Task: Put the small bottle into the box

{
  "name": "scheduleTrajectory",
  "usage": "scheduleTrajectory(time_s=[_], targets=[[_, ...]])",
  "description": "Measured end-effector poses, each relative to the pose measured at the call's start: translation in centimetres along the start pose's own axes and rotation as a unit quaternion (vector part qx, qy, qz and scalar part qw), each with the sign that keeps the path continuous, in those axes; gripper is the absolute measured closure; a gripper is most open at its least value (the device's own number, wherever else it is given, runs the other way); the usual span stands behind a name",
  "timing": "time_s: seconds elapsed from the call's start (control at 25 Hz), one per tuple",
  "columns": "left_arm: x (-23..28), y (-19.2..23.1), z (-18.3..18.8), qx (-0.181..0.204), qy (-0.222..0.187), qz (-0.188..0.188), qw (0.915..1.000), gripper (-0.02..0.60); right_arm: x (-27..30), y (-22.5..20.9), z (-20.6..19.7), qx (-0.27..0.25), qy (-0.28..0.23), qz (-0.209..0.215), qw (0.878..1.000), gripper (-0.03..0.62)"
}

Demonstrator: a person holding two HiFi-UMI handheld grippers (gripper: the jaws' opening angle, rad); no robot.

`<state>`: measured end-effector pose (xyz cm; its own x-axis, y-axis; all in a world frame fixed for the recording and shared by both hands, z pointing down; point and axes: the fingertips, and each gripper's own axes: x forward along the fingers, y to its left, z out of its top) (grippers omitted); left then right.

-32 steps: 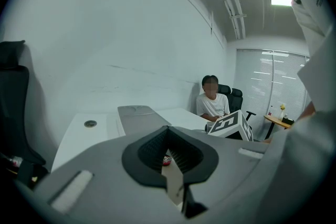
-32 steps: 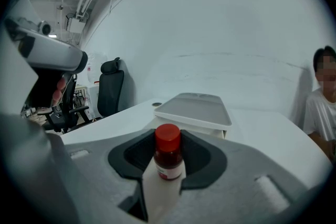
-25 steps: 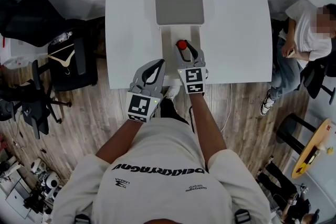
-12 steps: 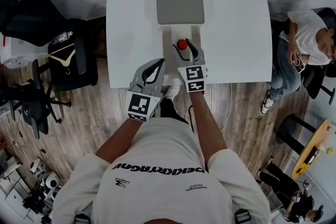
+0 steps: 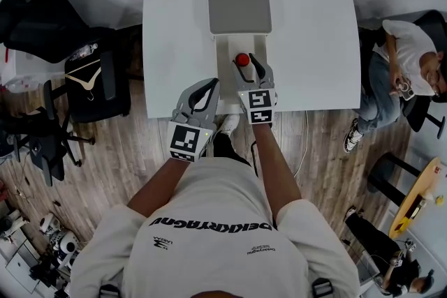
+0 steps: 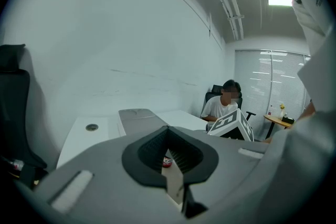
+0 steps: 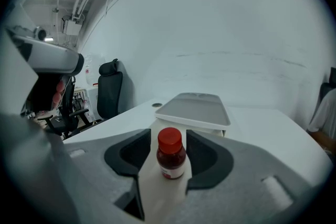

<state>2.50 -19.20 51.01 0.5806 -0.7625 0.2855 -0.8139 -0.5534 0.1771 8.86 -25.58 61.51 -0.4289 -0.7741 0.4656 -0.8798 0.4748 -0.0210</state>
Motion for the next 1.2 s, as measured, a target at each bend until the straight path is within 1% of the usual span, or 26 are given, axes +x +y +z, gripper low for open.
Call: scheduleTrajectory(time_s=[0.24,0.56,0.68,0.84,0.96,1.08,1.2], targets=[[-0.6,0.0,-0.1,0.005,0.0,0.0,1.0,0.574,-0.6,0.0,0.4,-0.004,-0.007,-0.01,1.0,0.385],[-1.8,-0.4,0.5,0.015,-0.01,-0.003,0.9998,0.574,-2.0,0.4,1.1,-0.007,-0.018,-0.023,1.0,0.414],[-2.1,-0.4,0.6,0.015,-0.013,-0.003,0.9998,0.574,-2.5,0.6,1.3,-0.008,-0.023,-0.025,0.999,0.445],[-2.6,-0.5,0.8,0.017,-0.016,-0.005,0.9997,0.574,-3.4,0.9,1.8,-0.008,-0.03,-0.032,0.999,0.45],[-3.1,-1.2,1.0,0.021,-0.019,-0.008,0.9996,0.574,-4.5,1.0,2.1,-0.015,-0.036,-0.033,0.999,0.478],[-3.7,-1.3,1.3,0.023,-0.022,-0.008,0.9995,0.574,-5.2,1.5,2.6,-0.019,-0.042,-0.031,0.998,0.482],[-4.2,-1.3,1.4,0.025,-0.024,-0.008,0.9994,0.574,-5.9,1.8,3.2,-0.02,-0.05,-0.036,0.998,0.527]])
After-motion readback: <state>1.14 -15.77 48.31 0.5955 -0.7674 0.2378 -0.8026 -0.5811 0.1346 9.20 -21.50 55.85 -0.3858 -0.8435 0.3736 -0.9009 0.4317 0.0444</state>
